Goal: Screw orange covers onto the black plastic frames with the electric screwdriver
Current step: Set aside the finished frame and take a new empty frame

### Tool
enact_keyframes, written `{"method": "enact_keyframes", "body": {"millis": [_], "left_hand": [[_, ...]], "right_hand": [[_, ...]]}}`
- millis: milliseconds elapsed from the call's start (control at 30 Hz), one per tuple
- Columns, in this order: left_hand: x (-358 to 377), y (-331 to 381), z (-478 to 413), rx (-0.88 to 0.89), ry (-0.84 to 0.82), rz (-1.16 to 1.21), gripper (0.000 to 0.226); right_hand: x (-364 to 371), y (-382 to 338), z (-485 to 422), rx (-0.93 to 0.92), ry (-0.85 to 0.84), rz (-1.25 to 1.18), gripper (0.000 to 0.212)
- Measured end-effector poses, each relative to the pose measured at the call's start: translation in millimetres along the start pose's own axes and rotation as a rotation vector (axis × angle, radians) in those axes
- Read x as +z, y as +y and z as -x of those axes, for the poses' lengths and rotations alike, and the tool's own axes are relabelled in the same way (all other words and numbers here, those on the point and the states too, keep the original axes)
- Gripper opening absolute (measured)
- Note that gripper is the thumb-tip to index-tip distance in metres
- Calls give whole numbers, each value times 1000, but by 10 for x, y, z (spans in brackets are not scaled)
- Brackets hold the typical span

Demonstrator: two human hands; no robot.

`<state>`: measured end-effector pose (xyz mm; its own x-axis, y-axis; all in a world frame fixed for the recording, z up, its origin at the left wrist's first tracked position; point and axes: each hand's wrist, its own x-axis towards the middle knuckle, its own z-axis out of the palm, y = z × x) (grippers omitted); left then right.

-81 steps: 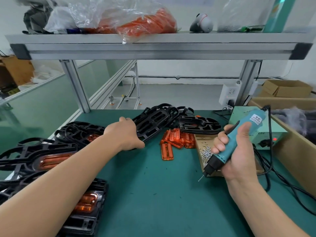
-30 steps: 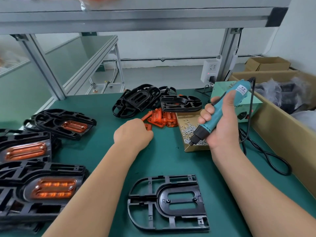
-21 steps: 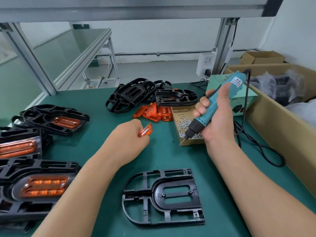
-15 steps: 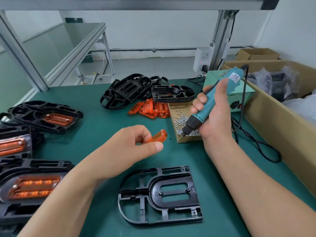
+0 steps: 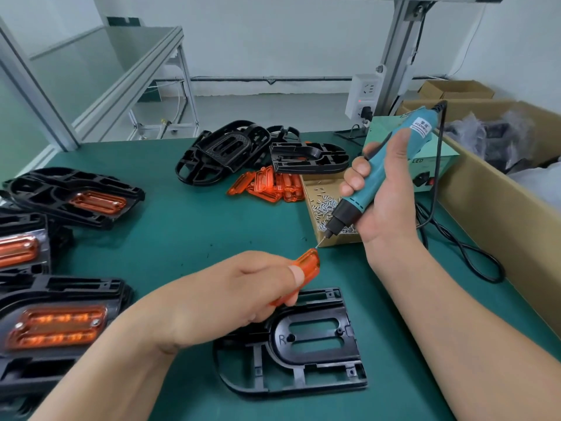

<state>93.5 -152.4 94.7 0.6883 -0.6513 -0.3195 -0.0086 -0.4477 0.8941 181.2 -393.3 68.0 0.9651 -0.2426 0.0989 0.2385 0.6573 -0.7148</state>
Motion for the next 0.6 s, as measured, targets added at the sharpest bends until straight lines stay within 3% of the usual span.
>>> {"method": "enact_keyframes", "body": {"millis": [133, 300, 600], "left_hand": [[74, 20, -1, 53, 7, -146, 30], [220, 46, -19, 82, 107, -379, 43], [295, 80, -29, 119, 213, -567, 55]], "right_hand": [[29, 3, 21, 7, 6, 4, 46], [21, 8, 19, 2, 7, 7, 46], [17, -7, 10, -4, 2, 0, 47]]}}
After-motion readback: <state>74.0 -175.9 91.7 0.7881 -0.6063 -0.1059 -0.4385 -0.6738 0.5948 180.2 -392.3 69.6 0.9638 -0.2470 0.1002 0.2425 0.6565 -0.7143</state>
